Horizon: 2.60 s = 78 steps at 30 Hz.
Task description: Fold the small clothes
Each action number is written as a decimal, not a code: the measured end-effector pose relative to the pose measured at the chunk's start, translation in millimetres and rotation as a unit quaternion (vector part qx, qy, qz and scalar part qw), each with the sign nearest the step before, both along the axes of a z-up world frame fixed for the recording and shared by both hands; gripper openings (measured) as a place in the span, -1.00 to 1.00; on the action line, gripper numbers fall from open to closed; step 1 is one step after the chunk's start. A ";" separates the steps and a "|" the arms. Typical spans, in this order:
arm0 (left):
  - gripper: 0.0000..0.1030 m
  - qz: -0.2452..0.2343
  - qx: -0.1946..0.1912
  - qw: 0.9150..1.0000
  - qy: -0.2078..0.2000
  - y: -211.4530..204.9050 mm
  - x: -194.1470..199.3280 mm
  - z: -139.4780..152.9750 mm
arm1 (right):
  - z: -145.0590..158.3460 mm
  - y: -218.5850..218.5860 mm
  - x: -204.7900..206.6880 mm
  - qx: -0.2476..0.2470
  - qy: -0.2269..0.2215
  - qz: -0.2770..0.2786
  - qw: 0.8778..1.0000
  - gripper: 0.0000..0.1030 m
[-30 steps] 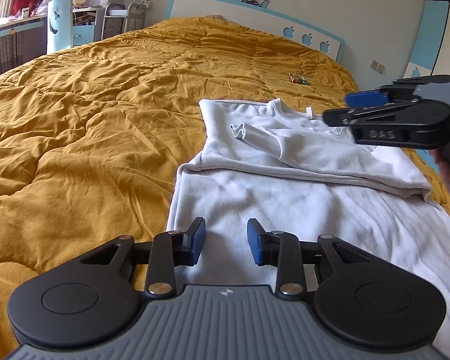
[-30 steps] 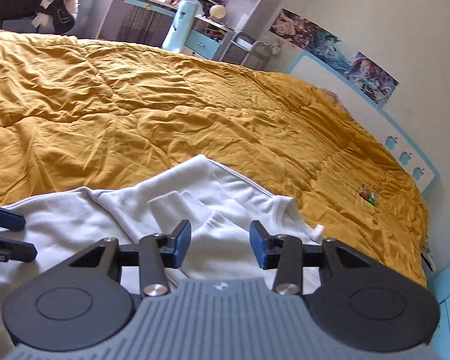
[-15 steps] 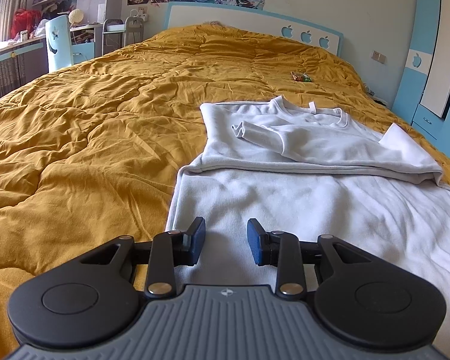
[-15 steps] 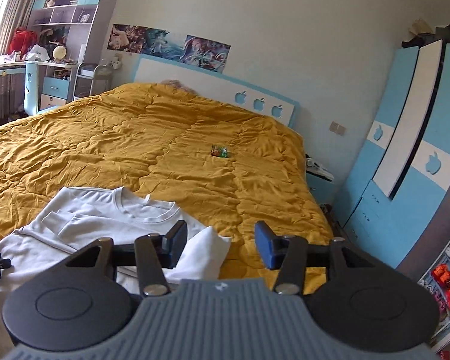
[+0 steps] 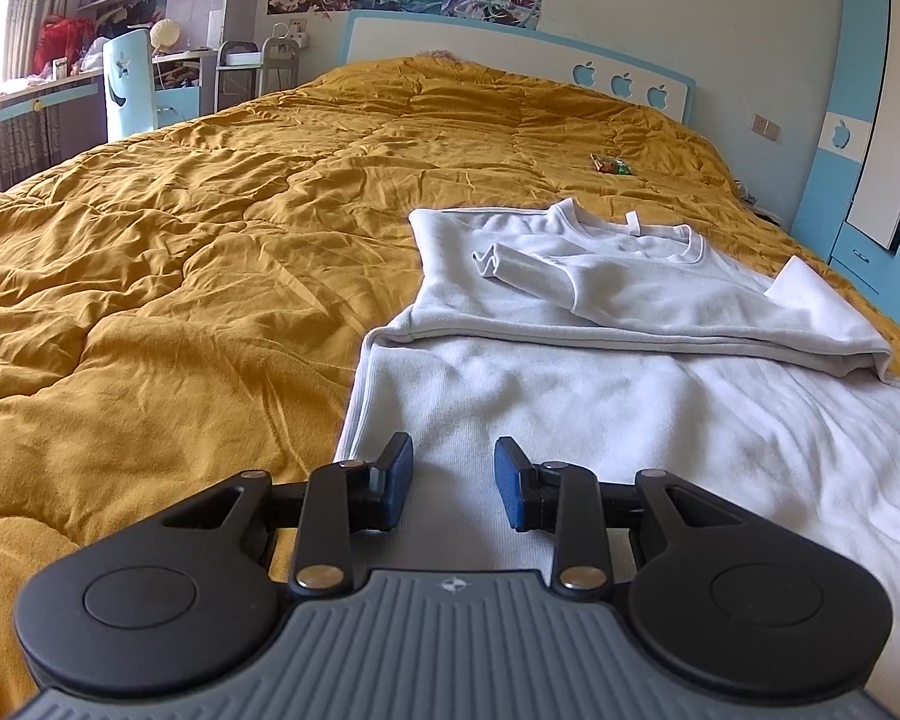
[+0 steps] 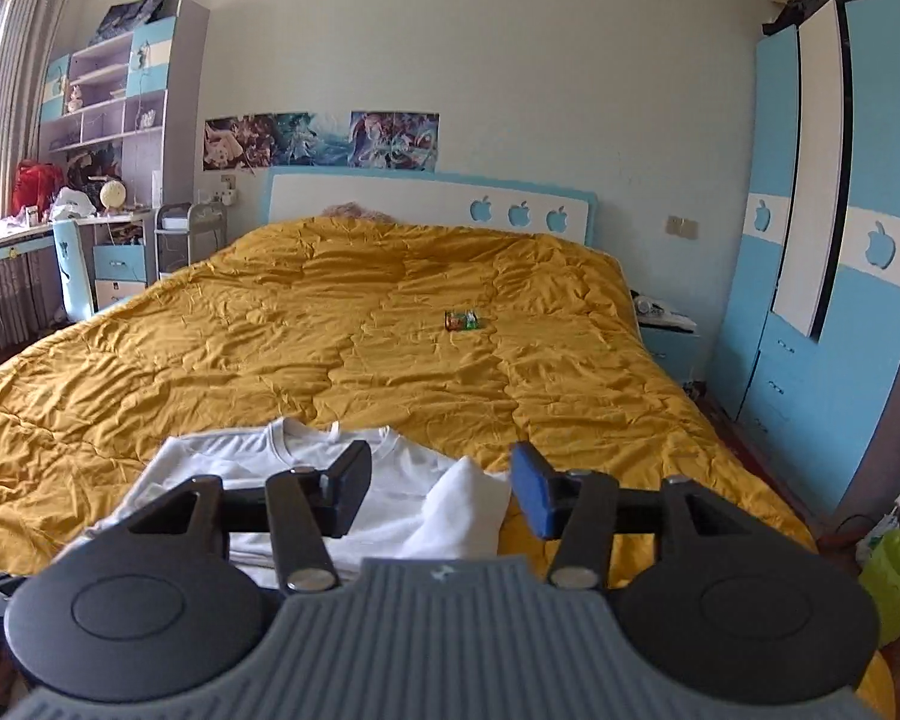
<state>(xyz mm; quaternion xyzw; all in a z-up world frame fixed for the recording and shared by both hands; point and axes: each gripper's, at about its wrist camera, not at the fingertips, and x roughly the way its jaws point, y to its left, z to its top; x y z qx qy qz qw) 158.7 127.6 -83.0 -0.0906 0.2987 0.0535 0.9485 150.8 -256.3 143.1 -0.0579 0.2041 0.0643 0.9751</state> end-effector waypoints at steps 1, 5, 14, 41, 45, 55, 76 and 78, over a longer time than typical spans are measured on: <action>-0.26 0.000 -0.002 1.000 -0.002 0.7 -0.9 -0.5 | -28.0 2.0 20.7 -0.006 0.015 0.000 1.000 -0.12; -0.26 -0.002 0.004 1.000 -0.008 -1.2 -1.7 -4.1 | -117.2 8.9 71.6 -0.088 0.029 0.005 0.996 -0.20; -0.24 -0.008 0.021 1.000 -0.011 -7.9 5.2 -13.3 | -225.1 -14.3 172.2 -0.136 0.155 0.009 0.978 -0.17; -0.21 -0.017 -0.004 1.000 -0.014 0.7 10.0 -18.4 | -151.7 -6.3 141.7 -0.019 0.094 0.046 0.994 -0.13; -0.21 -0.018 -0.010 1.000 -0.014 1.6 10.1 -18.3 | -116.8 72.3 143.0 0.029 0.089 0.112 0.989 0.06; -0.21 -0.019 -0.033 0.999 -0.018 8.0 9.6 -18.2 | -191.2 285.3 195.7 0.065 0.237 0.152 0.957 0.07; -0.19 -0.018 -0.055 0.998 -0.008 12.8 14.5 -18.3 | -194.4 321.6 176.7 0.106 0.197 0.179 0.958 -0.95; -0.19 -0.018 -0.055 0.998 -0.008 12.9 14.5 -18.3 | -196.5 321.0 178.6 0.114 0.207 0.178 0.955 -0.95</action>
